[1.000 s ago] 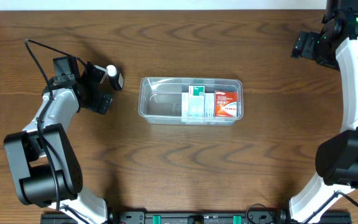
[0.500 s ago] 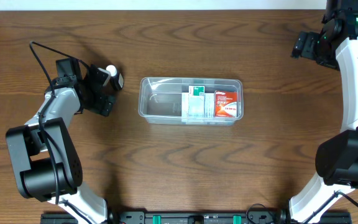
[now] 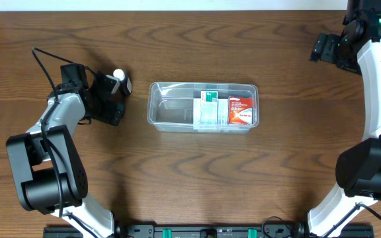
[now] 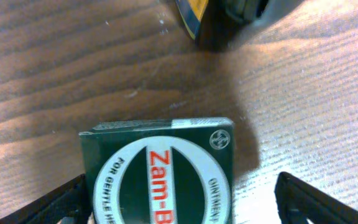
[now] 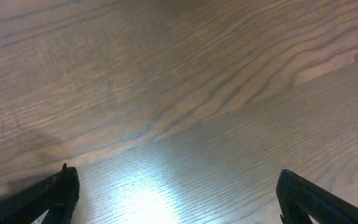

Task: Pack container
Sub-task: 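Lift the Zam-Buk tin and carry it right over the container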

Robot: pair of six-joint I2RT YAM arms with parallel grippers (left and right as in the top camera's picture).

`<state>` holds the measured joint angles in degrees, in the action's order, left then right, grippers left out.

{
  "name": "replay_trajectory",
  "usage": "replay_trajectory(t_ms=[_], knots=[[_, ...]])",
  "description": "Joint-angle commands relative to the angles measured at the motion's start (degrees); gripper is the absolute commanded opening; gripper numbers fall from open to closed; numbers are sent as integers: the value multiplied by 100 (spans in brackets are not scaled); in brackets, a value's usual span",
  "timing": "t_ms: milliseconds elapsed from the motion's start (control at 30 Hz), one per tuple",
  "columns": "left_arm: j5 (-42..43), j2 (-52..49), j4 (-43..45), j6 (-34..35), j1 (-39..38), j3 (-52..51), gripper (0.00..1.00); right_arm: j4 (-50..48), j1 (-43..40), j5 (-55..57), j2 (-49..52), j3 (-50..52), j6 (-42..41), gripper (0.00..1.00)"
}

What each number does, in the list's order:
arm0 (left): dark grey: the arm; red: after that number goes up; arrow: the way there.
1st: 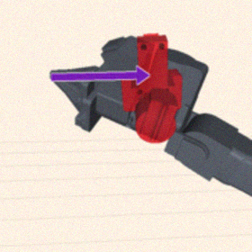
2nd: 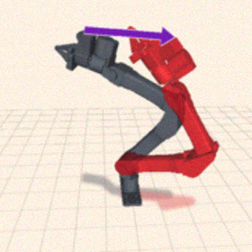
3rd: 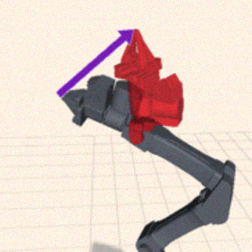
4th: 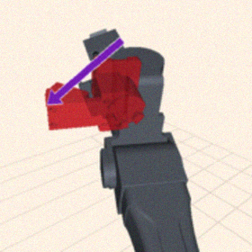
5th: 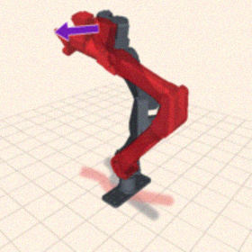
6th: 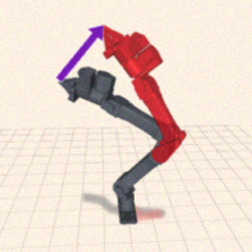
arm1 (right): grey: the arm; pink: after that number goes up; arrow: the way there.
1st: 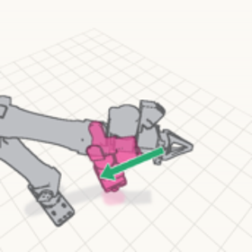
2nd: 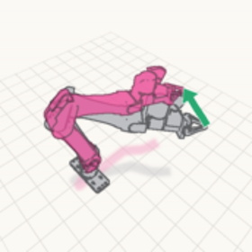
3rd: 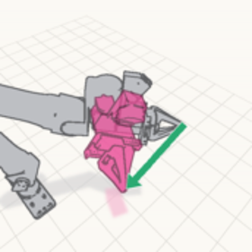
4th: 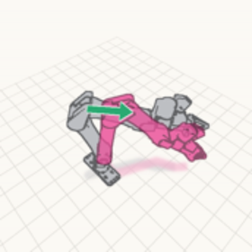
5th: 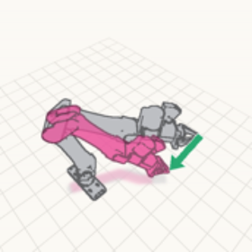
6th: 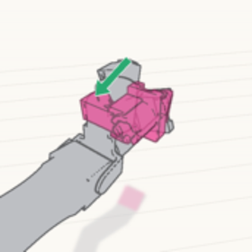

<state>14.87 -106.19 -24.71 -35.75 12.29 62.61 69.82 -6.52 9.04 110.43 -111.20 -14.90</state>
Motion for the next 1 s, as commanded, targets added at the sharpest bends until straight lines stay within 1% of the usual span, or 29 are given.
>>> replay_trajectory(t_ms=[0,67,167,200,500,567,667,733,967], knots=[[-190,-46,-76,22,24,94,88,7,-20,79,-61,15,-28,99],[-289,-46,-72,22,24,94,82,7,-20,79,-61,15,-28,99],[-293,-46,-68,22,24,94,70,7,-22,81,-61,15,-28,99],[-293,-46,-70,22,24,94,68,4,-20,79,-61,15,-28,99],[-291,-24,-70,63,24,96,68,7,-22,79,-61,15,-28,99],[-291,37,-48,236,24,96,66,7,-20,79,-61,15,-28,99],[-291,212,-26,481,24,107,59,7,-20,81,-61,15,-28,99],[-291,393,-24,619,24,107,57,7,-22,79,-61,15,-28,99],[-289,1147,-33,1108,22,107,57,7,-22,79,-61,15,-28,99]])
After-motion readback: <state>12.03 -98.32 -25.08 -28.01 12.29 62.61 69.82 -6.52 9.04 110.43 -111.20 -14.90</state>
